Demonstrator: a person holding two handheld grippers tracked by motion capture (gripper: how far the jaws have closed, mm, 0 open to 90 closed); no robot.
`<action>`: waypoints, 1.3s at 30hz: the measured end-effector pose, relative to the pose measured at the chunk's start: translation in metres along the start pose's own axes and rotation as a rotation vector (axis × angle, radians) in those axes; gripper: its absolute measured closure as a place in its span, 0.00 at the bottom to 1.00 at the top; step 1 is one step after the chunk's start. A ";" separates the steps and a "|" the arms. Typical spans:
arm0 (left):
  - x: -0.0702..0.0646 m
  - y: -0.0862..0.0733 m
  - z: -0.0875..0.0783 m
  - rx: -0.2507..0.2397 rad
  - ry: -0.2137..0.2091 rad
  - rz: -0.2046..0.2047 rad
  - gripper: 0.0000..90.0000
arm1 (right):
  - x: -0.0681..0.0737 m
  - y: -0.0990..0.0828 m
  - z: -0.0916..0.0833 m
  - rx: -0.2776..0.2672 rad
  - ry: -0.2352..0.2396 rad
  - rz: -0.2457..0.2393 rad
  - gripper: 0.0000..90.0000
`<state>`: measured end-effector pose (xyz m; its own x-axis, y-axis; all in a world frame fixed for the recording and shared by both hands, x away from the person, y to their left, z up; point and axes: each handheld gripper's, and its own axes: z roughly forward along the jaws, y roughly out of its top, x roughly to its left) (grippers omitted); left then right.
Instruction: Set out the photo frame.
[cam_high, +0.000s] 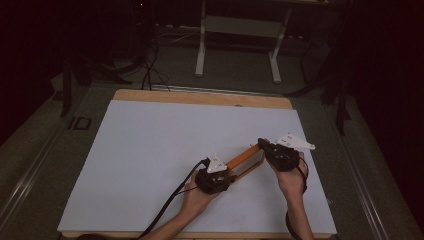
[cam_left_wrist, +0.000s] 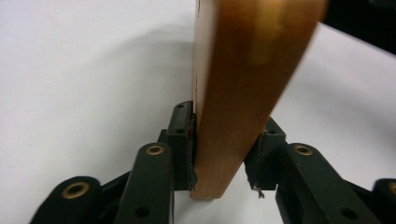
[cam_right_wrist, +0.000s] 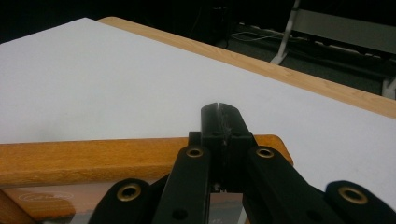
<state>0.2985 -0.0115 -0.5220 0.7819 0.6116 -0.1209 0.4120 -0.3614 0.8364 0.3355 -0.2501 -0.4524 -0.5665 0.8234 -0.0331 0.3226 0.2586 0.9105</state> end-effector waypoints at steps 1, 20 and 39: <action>0.001 0.001 -0.001 0.006 -0.002 -0.005 0.76 | 0.000 0.000 0.000 0.002 -0.003 -0.002 0.97; 0.047 0.070 -0.078 0.097 -0.156 0.135 0.77 | 0.005 0.010 -0.015 0.022 0.162 -0.061 0.49; 0.038 0.089 -0.089 0.149 -0.243 0.372 0.77 | 0.037 0.009 0.006 0.071 0.436 -0.207 0.35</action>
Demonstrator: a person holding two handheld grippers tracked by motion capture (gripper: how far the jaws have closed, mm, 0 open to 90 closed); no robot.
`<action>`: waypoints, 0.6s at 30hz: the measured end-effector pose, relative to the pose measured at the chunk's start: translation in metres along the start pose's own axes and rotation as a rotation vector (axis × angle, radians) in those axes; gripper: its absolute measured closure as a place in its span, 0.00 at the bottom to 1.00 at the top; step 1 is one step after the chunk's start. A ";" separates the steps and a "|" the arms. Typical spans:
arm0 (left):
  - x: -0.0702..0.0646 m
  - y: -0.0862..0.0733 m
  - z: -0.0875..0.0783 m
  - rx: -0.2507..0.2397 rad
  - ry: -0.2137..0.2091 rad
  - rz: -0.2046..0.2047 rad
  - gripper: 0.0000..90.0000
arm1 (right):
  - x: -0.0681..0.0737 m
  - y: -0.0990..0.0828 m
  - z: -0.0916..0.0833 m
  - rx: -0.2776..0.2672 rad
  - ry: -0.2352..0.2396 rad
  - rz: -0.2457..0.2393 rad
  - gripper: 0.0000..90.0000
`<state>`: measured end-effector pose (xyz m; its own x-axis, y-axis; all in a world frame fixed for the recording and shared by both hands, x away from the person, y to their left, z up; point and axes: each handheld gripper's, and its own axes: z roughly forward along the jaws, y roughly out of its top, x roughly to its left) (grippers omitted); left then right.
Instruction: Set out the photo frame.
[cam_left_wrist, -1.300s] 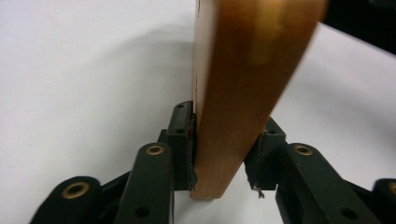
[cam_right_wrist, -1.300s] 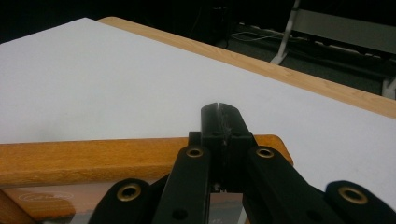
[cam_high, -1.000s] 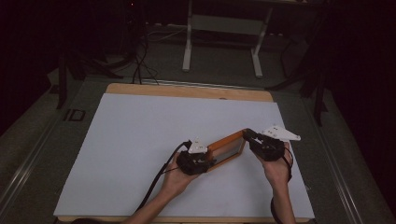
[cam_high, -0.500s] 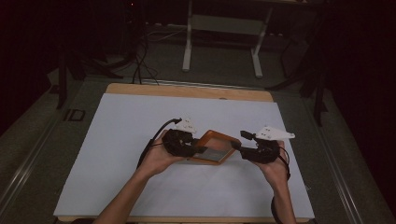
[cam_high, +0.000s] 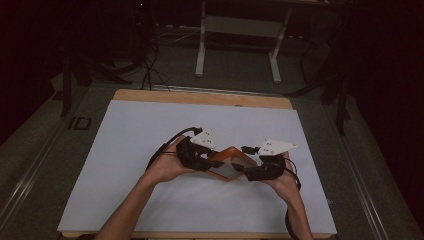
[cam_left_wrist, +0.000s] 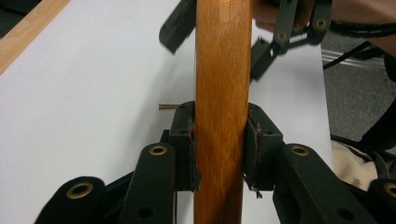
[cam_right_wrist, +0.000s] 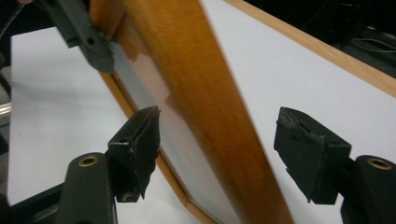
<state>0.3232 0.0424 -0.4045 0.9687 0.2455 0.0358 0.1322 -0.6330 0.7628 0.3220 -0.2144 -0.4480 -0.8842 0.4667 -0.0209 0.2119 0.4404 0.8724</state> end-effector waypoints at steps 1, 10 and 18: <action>0.001 0.000 0.000 0.000 0.000 -0.003 0.76 | 0.000 0.000 0.001 0.002 0.009 -0.005 0.38; 0.006 -0.010 -0.002 -0.047 0.007 -0.071 0.72 | -0.001 -0.004 -0.006 -0.007 0.034 -0.035 0.58; 0.017 -0.023 -0.004 -0.116 -0.007 -0.190 0.55 | -0.001 -0.004 -0.012 0.001 0.039 -0.064 0.69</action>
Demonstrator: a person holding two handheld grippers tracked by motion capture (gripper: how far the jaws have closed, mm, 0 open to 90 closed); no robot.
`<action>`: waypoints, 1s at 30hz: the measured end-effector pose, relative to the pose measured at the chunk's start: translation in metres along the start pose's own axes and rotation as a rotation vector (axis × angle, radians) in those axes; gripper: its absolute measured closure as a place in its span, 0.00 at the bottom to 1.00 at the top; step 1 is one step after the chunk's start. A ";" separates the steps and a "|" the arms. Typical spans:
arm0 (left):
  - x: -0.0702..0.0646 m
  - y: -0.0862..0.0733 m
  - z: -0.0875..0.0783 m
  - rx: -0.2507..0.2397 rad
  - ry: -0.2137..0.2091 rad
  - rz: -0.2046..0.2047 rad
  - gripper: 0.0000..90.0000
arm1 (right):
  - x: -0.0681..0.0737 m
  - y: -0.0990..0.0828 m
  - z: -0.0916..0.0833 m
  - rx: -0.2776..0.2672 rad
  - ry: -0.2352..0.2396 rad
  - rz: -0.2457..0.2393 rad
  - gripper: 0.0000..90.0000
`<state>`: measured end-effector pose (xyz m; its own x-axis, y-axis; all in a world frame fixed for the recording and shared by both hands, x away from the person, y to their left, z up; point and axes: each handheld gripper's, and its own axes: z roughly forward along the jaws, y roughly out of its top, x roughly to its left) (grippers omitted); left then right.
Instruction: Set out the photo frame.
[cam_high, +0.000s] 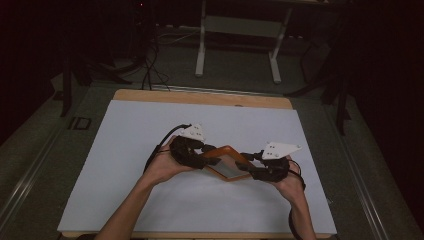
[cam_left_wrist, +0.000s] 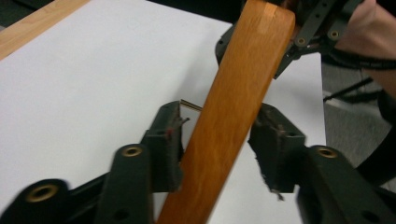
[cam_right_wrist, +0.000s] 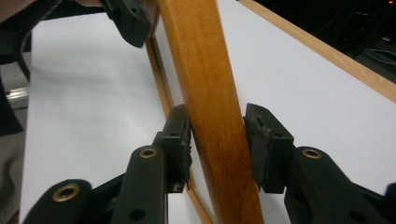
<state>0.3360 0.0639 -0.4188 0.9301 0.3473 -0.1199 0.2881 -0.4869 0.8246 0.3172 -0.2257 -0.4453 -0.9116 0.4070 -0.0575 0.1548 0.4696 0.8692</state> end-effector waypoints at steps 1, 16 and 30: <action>0.001 -0.001 0.000 -0.002 0.001 -0.013 0.52 | 0.000 0.000 -0.001 0.001 -0.004 0.001 0.70; 0.018 -0.024 -0.005 -0.126 0.037 -0.122 0.40 | -0.004 -0.007 -0.011 0.032 -0.028 -0.004 0.75; 0.023 -0.039 0.014 -0.144 0.057 -0.166 0.36 | -0.004 -0.012 -0.015 0.040 -0.024 -0.005 0.76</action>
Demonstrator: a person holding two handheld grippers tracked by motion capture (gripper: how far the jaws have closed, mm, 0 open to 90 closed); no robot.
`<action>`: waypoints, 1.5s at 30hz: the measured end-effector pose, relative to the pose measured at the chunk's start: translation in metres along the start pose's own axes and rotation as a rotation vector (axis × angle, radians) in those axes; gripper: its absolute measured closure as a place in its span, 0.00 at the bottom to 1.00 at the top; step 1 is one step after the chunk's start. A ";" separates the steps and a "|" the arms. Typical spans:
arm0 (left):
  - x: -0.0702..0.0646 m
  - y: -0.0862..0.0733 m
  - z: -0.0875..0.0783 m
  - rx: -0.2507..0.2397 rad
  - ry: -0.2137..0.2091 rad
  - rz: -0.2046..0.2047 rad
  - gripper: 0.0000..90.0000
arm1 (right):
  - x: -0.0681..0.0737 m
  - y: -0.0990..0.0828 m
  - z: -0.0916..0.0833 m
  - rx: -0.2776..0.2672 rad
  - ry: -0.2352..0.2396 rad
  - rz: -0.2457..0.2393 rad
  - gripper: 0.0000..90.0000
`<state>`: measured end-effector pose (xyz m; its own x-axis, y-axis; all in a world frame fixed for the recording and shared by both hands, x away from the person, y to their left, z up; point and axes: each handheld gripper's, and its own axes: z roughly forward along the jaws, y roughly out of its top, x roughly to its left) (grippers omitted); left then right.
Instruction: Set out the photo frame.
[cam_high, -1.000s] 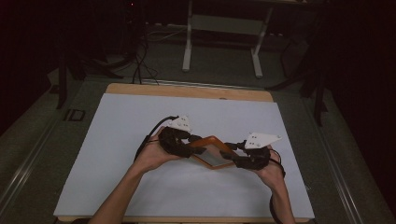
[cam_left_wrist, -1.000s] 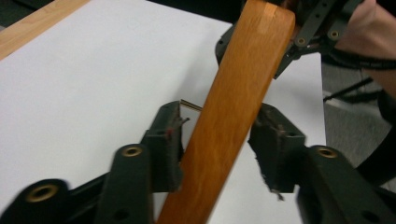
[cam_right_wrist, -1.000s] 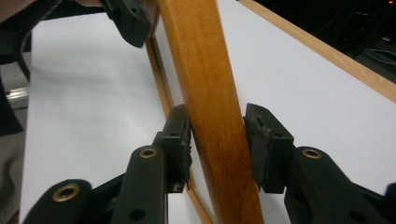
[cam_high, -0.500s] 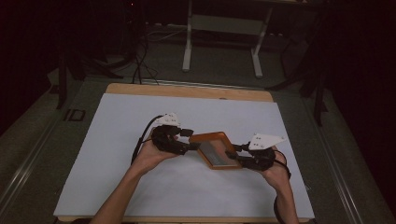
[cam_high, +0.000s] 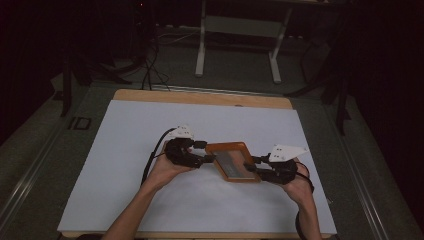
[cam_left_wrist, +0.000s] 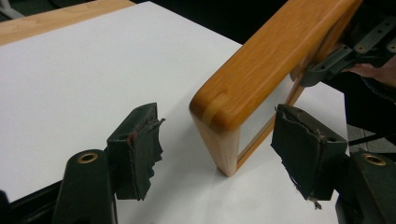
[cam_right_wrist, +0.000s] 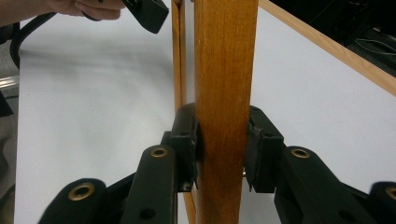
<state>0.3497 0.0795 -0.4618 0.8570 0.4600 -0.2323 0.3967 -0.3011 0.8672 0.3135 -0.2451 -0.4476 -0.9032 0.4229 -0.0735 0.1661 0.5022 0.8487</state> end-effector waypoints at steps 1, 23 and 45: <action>0.000 -0.001 0.001 -0.003 0.003 -0.003 0.35 | 0.000 0.000 0.000 -0.001 0.001 -0.002 0.76; -0.015 -0.012 0.043 0.039 -0.029 0.045 0.52 | -0.004 -0.007 -0.004 -0.006 0.010 0.011 0.76; -0.036 -0.010 0.048 0.062 0.001 0.176 0.69 | -0.015 -0.022 -0.010 0.038 0.014 0.051 0.70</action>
<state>0.3311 0.0260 -0.4831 0.9148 0.3960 -0.0790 0.2601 -0.4284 0.8654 0.3193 -0.2700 -0.4596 -0.8985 0.4384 -0.0228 0.2270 0.5085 0.8306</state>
